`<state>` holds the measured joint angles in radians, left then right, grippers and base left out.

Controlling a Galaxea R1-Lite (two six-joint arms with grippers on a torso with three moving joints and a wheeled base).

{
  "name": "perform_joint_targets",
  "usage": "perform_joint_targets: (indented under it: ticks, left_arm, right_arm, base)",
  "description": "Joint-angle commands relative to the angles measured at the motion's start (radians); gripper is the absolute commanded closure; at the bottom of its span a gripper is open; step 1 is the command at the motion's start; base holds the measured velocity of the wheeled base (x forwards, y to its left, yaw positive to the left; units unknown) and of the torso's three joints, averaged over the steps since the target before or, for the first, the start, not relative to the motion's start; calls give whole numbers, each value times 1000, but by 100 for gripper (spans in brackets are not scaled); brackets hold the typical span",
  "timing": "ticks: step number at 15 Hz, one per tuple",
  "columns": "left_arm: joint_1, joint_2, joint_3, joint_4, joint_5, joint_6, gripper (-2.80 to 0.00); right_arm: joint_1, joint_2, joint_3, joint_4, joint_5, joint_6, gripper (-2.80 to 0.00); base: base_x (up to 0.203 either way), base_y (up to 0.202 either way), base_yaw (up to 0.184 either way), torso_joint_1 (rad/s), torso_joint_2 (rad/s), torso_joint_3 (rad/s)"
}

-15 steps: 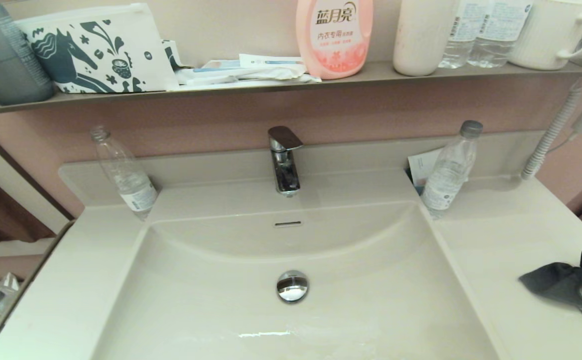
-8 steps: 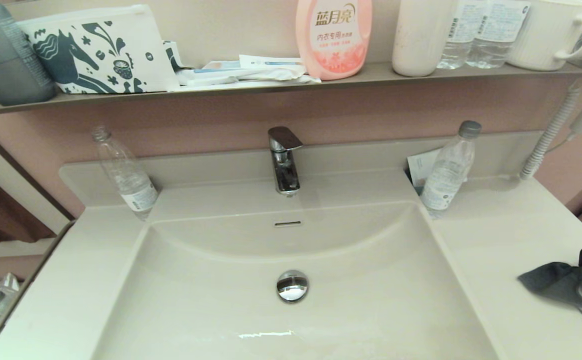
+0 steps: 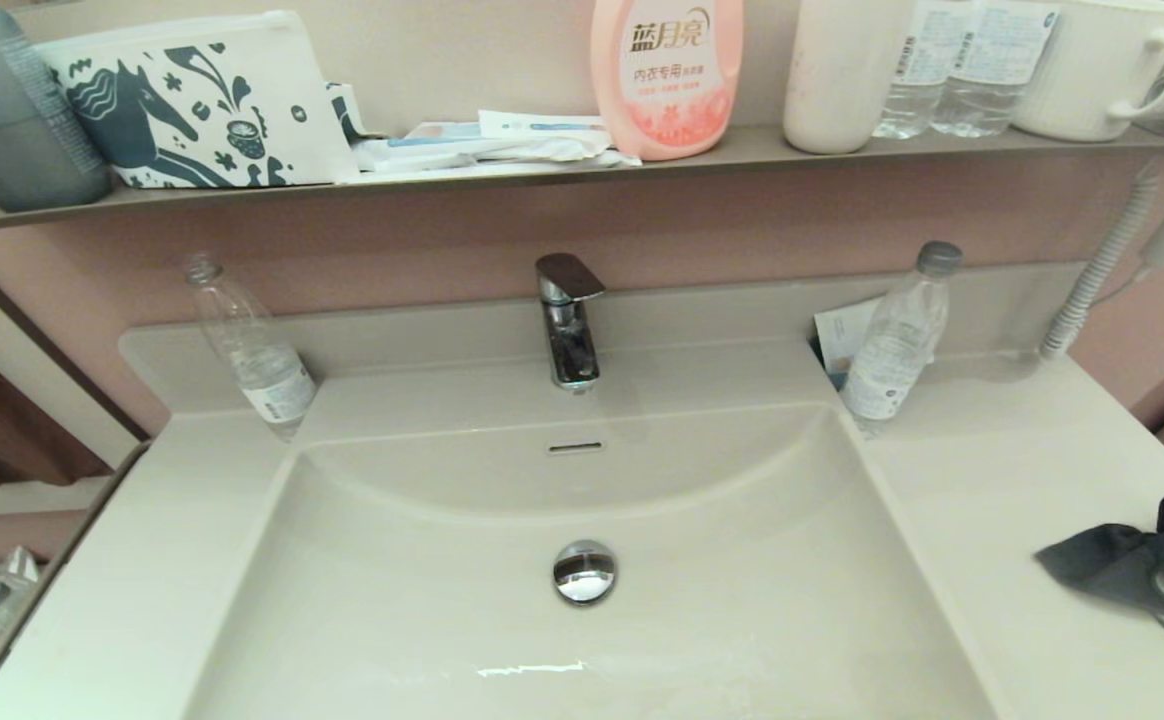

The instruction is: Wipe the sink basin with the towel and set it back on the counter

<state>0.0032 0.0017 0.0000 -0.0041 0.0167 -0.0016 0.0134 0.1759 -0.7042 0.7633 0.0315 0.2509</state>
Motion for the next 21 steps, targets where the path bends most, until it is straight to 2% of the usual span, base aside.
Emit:
perform_joint_targets:
  ticks: [1,5,7,9,18,21]
  left_arm:
    - [0,1,0,0,0,0,0]
    - [1,1,0,0,0,-1,0]
    - [1,1,0,0,0,-1,0]
    - [1,1,0,0,0,-1,0]
    - [0,1,0,0,0,-1,0]
    - [1,1,0,0,0,-1,0]
  right_arm:
    - [-6,-89,155,-131,0,-11,0]
    - [-11,-166,507,-515,-31,-94,0]
    - [-12,-173,634,-679,-43,-202,0]
    - [-12,-176,702,-782,-43,-302,0]
    - [-12,-176,704,-757,-36,-286,0]
    - [-12,-176,703,-757,-39,-251,0]
  base:
    - [0,0,0,0,0,0]
    - [0,0,0,0,0,0]
    - [0,0,0,0,0,0]
    - [0,0,0,0,0,0]
    - [0,0,0,0,0,0]
    - [0,0,0,0,0,0]
